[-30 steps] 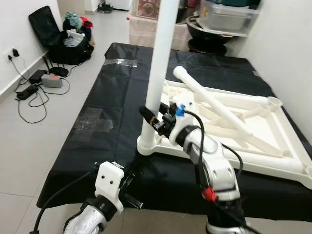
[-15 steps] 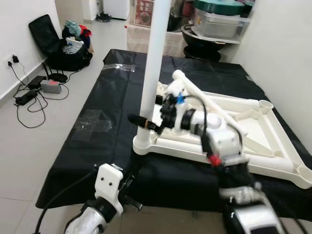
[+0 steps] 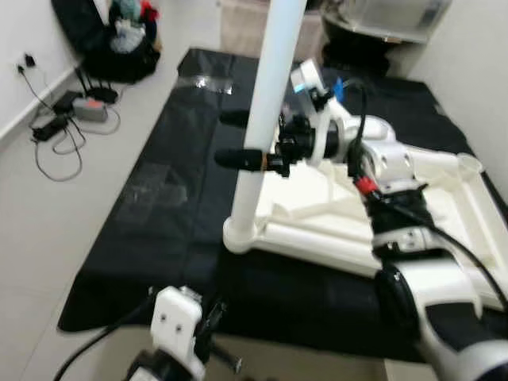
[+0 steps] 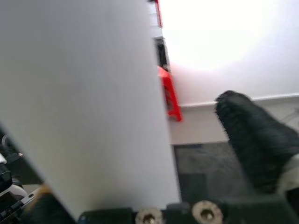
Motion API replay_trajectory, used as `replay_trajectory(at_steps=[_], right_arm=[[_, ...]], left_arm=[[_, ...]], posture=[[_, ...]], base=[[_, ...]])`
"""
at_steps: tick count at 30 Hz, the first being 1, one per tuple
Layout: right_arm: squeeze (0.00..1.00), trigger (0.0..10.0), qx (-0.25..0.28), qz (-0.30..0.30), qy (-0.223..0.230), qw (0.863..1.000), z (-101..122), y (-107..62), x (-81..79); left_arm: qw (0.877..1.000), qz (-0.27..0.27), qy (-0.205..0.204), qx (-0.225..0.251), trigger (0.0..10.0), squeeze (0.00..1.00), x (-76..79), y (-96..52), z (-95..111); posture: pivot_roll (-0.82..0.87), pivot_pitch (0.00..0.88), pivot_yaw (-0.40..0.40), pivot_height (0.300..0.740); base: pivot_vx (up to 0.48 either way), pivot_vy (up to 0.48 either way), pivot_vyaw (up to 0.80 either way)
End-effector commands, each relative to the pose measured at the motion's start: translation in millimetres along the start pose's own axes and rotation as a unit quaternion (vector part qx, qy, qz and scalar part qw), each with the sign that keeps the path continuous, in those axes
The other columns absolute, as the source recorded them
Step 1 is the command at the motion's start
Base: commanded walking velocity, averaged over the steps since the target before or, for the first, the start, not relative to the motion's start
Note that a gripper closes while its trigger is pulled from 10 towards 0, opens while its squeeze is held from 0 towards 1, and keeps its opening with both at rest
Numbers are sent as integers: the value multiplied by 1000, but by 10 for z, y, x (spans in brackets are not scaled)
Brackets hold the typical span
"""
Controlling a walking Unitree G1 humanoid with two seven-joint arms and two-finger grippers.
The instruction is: Building children table
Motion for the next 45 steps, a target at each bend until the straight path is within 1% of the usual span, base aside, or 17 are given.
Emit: replay_trajectory(at_steps=[1, 13, 16, 17, 18, 19, 20, 21, 23, 28, 33, 34, 39, 40, 41, 43, 45], right_arm=[[0, 0, 23, -9, 3, 1000, 41, -82, 49], [0, 0, 38, 11, -3, 999, 151, -371, 34], [0, 0, 0, -98, -3, 995, -39, -384, 41], [0, 0, -88, -257, 17, 962, -539, -255, -146], [0, 0, -88, -257, 17, 962, -539, -255, -146], [0, 0, -166, -434, 76, 882, -972, -336, -464], [0, 0, -166, -434, 76, 882, -972, -336, -464], [0, 0, -230, -495, 121, 829, -1287, -412, -905], [0, 0, -253, -509, 141, 811, -1407, -392, -1086], [0, 0, -221, -444, 123, 859, -1403, -94, -793], [0, 0, -199, -424, 108, 877, -1324, 87, -618], [0, 10000, -188, -414, 102, 885, -1286, 131, -597], [8, 10000, -173, -400, 91, 895, -1183, 190, -630], [1000, 10000, -164, -392, 83, 901, -1103, 231, -666], [1000, 10000, -137, -349, 75, 924, -992, 242, -682], [1000, 10000, -137, -349, 75, 924, -992, 242, -682], [1000, 10000, -96, -223, 36, 970, -799, 75, -650]], left_arm=[[1000, -3, 1, -13, 10000, 0, 49, -43, -1], [1000, -2, -4, -15, 10000, 0, 96, -89, 62], [1000, 0, -5, -17, 10000, 0, 67, -56, 31], [1000, 2, -4, -17, 10000, 0, 35, -28, 2], [1000, 2, -4, -17, 10000, 0, 35, -28, 2], [1000, 4, -2, -18, 10000, 0, -16, 7, -38], [1000, 4, -2, -18, 10000, 0, -16, 7, -38], [1000, 5, 0, -19, 10000, 0, -94, 82, -100], [1000, 4, 3, -20, 10000, 0, -161, 165, -166], [999, 12, 11, -27, 10000, 0, -310, 330, -296], [999, 19, 19, -28, 10000, 0, -373, 376, -326], [999, 19, 20, -28, 10000, 0, -378, 380, -322], [999, 17, 19, -27, 10000, 0, -381, 379, -320], [999, 15, 19, -25, 10000, 0, -385, 379, -320], [999, 13, 18, -24, 10000, 0, -369, 362, -315], [999, 13, 18, -24, 10000, 0, -369, 362, -315], [1000, 6, 16, -21, 10000, 0, -296, 298, -276]], posture=[[146, 276, -160, 740], [112, 288, -165, 740], [76, 239, -202, 740], [68, 208, -211, 740], [68, 208, -211, 740], [38, 170, -206, 740], [38, 170, -206, 740], [-5, 113, -188, 740], [-14, 59, -180, 740], [2, 1, -179, 740], [7, 0, -175, 740], [7, 0, -170, 740], [8, 1, -163, 740], [8, 5, -161, 740], [15, 31, -157, 740], [15, 31, -157, 740], [30, 87, -155, 740]], base=[[0, 0, 0], [0, 0, 0], [0, 0, 0], [0, 0, 0], [0, 0, 0], [0, 0, 0], [0, 0, 0], [0, 0, 0], [0, 0, 0], [0, 0, 0], [0, 0, 0], [0, 0, 0], [0, 0, 0], [0, 0, 0], [0, 0, 0], [0, 0, 0], [0, 0, 0]])
Point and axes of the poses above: a point about 5 cm out from each wrist's last joint towards the gripper, its own y axis pointing out of the wrist towards the gripper, its own z axis along the axis of the wrist's last joint, x = y × z, the point moved 2 cm from there along y, pointing out of the wrist towards the gripper, and after that the axes turned 8 degrees about -y, right-handed, at the moved point
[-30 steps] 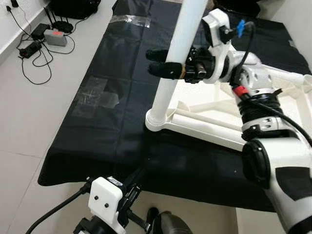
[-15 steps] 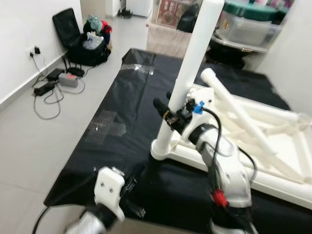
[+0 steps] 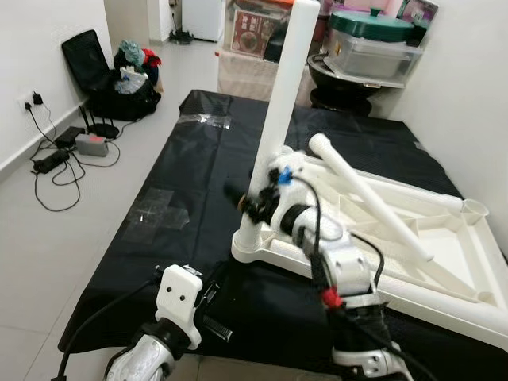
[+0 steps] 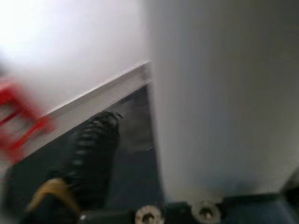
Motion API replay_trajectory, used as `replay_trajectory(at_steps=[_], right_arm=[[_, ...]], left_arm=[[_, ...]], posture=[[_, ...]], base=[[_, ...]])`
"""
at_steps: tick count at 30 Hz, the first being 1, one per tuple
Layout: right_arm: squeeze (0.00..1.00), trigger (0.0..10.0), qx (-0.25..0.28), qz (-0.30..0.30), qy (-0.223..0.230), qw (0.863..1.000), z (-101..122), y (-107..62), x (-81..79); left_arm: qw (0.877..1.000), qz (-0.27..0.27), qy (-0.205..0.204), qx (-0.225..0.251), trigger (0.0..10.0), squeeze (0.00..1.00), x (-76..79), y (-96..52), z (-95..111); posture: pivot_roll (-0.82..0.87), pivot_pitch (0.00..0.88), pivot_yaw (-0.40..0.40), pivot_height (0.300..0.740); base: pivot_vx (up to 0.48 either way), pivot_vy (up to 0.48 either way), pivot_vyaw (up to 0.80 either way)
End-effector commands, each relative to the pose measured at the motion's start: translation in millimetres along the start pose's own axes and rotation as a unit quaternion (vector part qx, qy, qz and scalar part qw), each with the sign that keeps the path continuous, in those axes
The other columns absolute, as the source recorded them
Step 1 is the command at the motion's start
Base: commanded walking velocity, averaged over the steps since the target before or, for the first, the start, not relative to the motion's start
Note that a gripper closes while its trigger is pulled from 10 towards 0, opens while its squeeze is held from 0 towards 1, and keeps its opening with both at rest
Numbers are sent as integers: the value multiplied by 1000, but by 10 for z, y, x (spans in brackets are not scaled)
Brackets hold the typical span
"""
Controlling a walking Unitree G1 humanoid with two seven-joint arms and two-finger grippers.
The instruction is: Building children table
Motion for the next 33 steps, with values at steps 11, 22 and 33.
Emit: replay_trajectory(at_steps=[11, 22, 33], right_arm=[[1000, 10000, 75, 230, -61, 968, 559, -347, 581], [0, 0, 123, 262, -89, 953, 1051, -319, 810], [0, 0, 122, 198, -70, 970, 792, -521, 526]], left_arm=[[1000, -17, -16, 9, 10000, 0, 295, -295, 210], [999, -19, -26, 6, 10000, 0, 427, -508, 389], [999, -15, -28, -1, 10000, 0, 368, -429, 324]], posture=[[83, 226, -157, 740], [109, 328, -145, 740], [26, 230, -186, 740]], base=[[0, 0, 0], [0, 0, 0], [0, 0, 0]])
Point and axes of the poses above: a point about 5 cm out from each wrist's last joint towards the gripper, its own y axis pointing out of the wrist towards the gripper, its own z axis along the axis of the wrist's last joint, x = y × z, the point moved 2 cm from there along y, pointing out of the wrist towards the gripper, and after that the axes turned 8 degrees about -y, right-handed, at the moved point
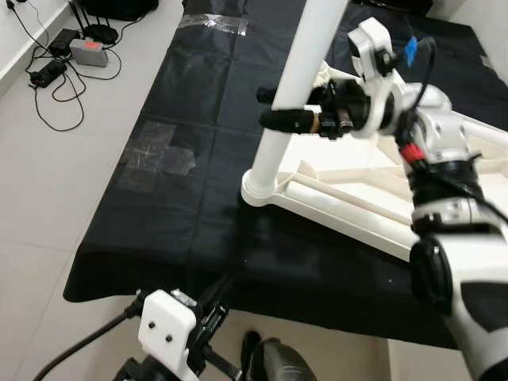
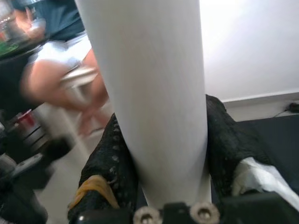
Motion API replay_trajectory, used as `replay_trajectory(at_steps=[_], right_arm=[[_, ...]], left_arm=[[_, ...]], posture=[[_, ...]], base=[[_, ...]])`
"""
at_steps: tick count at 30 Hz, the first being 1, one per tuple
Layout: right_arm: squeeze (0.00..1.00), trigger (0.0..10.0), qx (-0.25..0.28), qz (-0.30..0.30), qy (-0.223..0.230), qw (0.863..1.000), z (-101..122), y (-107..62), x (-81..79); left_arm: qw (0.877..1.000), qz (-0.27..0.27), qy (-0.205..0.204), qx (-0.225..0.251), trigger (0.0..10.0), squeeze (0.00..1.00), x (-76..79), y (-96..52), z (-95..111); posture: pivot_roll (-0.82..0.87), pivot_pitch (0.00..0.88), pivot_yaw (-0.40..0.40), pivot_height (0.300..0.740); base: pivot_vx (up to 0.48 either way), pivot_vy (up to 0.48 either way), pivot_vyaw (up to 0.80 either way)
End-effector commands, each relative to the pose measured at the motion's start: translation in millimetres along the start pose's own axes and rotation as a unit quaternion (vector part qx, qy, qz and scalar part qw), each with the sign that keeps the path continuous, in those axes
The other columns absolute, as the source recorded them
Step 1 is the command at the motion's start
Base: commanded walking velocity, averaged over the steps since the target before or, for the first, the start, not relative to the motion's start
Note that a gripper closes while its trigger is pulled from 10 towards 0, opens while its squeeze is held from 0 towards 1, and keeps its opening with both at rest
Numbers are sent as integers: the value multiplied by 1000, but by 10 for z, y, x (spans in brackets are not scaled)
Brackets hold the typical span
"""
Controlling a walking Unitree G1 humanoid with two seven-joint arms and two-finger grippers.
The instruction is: Building children table
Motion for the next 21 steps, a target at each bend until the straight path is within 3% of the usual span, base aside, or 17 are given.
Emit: replay_trajectory(at_steps=[1, 2, 3, 5, 6, 7, 8, 9, 10, 11, 12, 17, 18, 19, 21], right_arm=[[0, 0, -54, -88, 89, 991, -484, 356, -358], [0, 0, -64, -137, 124, 981, -650, 593, -544], [0, 0, -125, -243, 188, 943, -1012, 886, -750], [0, 0, -125, -243, 188, 943, -1012, 886, -750], [0, 0, -174, -300, 218, 912, -1218, 1060, -893], [0, 0, -174, -300, 218, 912, -1218, 1060, -893], [0, 0, -182, -287, 207, 917, -1263, 1319, -947], [0, 0, -182, -287, 207, 917, -1263, 1319, -947], [0, 0, -175, -256, 182, 933, -1225, 1554, -923], [0, 0, -175, -256, 182, 933, -1225, 1554, -923], [0, 0, -161, -224, 157, 948, -1156, 1687, -839], [0, 0, -156, -209, 124, 957, -1039, 1752, -671], [0, 7137, -162, -224, 117, 954, -996, 1715, -640], [0, 10000, -156, -232, 110, 954, -938, 1661, -613], [0, 10000, -154, -241, 104, 953, -901, 1625, -606]], left_arm=[[1000, 6, -8, -20, 10000, 0, -68, 17, -134], [1000, 8, -7, -20, 10000, 0, -115, 39, -161], [1000, 10, -6, -21, 10000, 0, -167, 81, -201], [1000, 10, -6, -21, 10000, 0, -167, 81, -201], [1000, 11, -6, -22, 10000, 0, -198, 117, -229], [1000, 11, -6, -22, 10000, 0, -198, 117, -229], [1000, 9, -5, -25, 10000, 0, -227, 187, -272], [1000, 9, -5, -25, 10000, 0, -227, 187, -272], [1000, 13, -1, -27, 10000, 0, -290, 244, -331], [1000, 13, -1, -27, 10000, 0, -290, 244, -331], [999, 21, 0, -27, 10000, 0, -361, 302, -380], [999, 30, 7, -27, 10000, 0, -459, 389, -439], [999, 30, 9, -26, 10000, 0, -485, 422, -456], [999, 30, 11, -25, 10000, 0, -502, 440, -462], [999, 29, 11, -24, 10000, 0, -513, 450, -467]], posture=[[-2, 195, -181, 740], [-12, 188, -182, 740], [-35, 156, -169, 740], [-35, 156, -169, 740], [-31, 140, -159, 740], [-31, 140, -159, 740], [18, 101, -155, 740], [18, 101, -155, 740], [34, 43, -175, 740], [34, 43, -175, 740], [36, 16, -174, 740], [37, 0, -176, 740], [36, 0, -173, 740], [30, 0, -165, 740], [30, 0, -165, 740]], base=[[0, 0, 0], [0, 0, 0], [0, 0, 0], [0, 0, 0], [0, 0, 0], [0, 0, 0], [0, 0, 0], [0, 0, 0], [0, 0, 0], [0, 0, 0], [0, 0, 0], [0, 0, 0], [0, 0, 0], [0, 0, 0], [0, 0, 0]])
Point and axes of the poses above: a point about 5 cm out from each wrist's last joint towards the gripper, its own y axis pointing out of the wrist towards the gripper, its own z axis along the axis of the wrist's last joint, x = y × z, the point moved 2 cm from there along y, pointing out of the wrist towards the gripper, and after that the axes turned 8 degrees about -y, right-handed, at the moved point
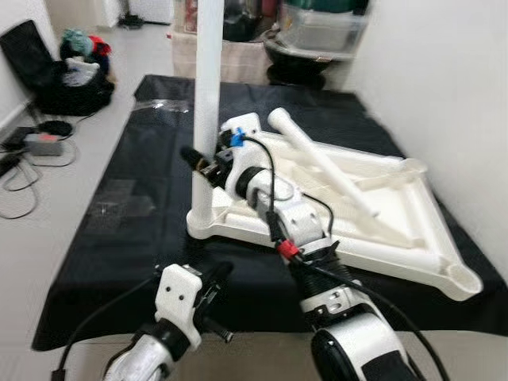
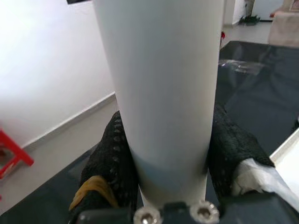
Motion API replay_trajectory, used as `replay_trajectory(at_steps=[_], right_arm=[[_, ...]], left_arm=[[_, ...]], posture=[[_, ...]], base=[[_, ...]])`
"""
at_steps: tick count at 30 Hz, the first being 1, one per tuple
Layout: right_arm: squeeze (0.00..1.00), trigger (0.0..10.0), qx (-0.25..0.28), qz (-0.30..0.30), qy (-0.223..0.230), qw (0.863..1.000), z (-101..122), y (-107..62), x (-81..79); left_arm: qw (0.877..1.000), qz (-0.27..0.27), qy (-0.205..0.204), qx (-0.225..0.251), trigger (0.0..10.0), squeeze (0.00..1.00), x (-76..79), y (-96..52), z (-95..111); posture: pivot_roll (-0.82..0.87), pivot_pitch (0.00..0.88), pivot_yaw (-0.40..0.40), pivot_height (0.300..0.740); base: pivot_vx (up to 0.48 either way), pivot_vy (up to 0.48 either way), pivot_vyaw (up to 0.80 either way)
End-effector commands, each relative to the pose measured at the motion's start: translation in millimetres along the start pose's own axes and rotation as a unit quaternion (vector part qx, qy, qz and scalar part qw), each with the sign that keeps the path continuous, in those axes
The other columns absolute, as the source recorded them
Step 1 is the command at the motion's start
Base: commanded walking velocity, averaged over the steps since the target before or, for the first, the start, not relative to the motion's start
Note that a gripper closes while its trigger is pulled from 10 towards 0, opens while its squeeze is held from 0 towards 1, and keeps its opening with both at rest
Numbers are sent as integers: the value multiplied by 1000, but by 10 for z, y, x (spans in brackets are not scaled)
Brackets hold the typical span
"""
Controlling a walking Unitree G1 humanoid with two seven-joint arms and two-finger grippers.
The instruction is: Building children table
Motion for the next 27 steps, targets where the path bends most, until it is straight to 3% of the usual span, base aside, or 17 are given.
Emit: replay_trajectory(at_steps=[1, 2, 5, 8, 10, 11, 12, 14, 15, 21, 25, 26, 27], right_arm=[[1000, 10000, 3, 71, 14, 997, -45, -1, -338], [1000, 10000, 3, 71, 14, 997, -45, -1, -338], [1000, 10000, 75, 163, -6, 984, 57, -231, -90], [1000, 10000, 86, 179, -21, 980, 68, -261, -16], [1000, 10000, 91, 225, -39, 969, 95, -355, 164], [1000, 10000, 91, 225, -39, 969, 95, -355, 164], [875, 10000, 94, 261, -50, 960, 126, -410, 243], [875, 10000, 95, 284, -57, 952, 155, -457, 294], [0, 10000, 103, 307, -58, 944, 222, -486, 360], [0, 10000, 120, 336, -43, 933, 398, -481, 477], [0, 10000, 115, 350, -60, 928, 444, -441, 512], [0, 0, 115, 363, -68, 922, 477, -452, 528], [0, 0, 113, 379, -75, 915, 506, -481, 550]], left_arm=[[1000, -2, -4, 4, 10000, 0, 3, 10, -11], [1000, -2, -4, 4, 10000, 0, 3, 10, -11], [1000, -9, -6, 5, 10000, 0, 40, -25, 5], [1000, -11, -7, 7, 10000, 0, 53, -32, 8], [1000, -15, -7, 11, 10000, 0, 111, -76, 39], [1000, -15, -7, 11, 10000, 0, 111, -76, 39], [1000, -17, -7, 14, 10000, 0, 148, -105, 59], [1000, -18, -7, 16, 10000, 0, 178, -128, 76], [1000, -19, -8, 18, 10000, 0, 227, -169, 108], [999, -22, -13, 23, 10000, 0, 338, -279, 187], [999, -23, -17, 23, 10000, 0, 402, -356, 235], [999, -23, -18, 22, 10000, 0, 422, -388, 258], [999, -23, -19, 22, 10000, 0, 442, -417, 281]], posture=[[26, 0, -154, 740], [26, 0, -154, 740], [25, 24, -154, 740], [26, 29, -155, 740], [42, 74, -164, 740], [42, 74, -164, 740], [50, 95, -167, 740], [53, 100, -169, 740], [71, 139, -177, 740], [92, 187, -184, 740], [100, 200, -184, 740], [106, 236, -183, 740], [103, 249, -180, 740]], base=[[0, 0, 0], [0, 0, 0], [0, 0, 0], [0, 0, 0], [0, 0, 0], [0, 0, 0], [0, 0, 0], [0, 0, 0], [0, 0, 0], [0, 0, 0], [0, 0, 0], [0, 0, 0], [0, 0, 0]])
Point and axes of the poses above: a point about 5 cm out from each wrist's last joint towards the gripper, its own y axis pointing out of the wrist towards the gripper, its own z axis along the axis of the wrist's last joint, x = y × z, the point moved 2 cm from there along y, pointing out of the wrist towards the gripper, and after that the axes turned 8 degrees about -y, right-handed, at the moved point
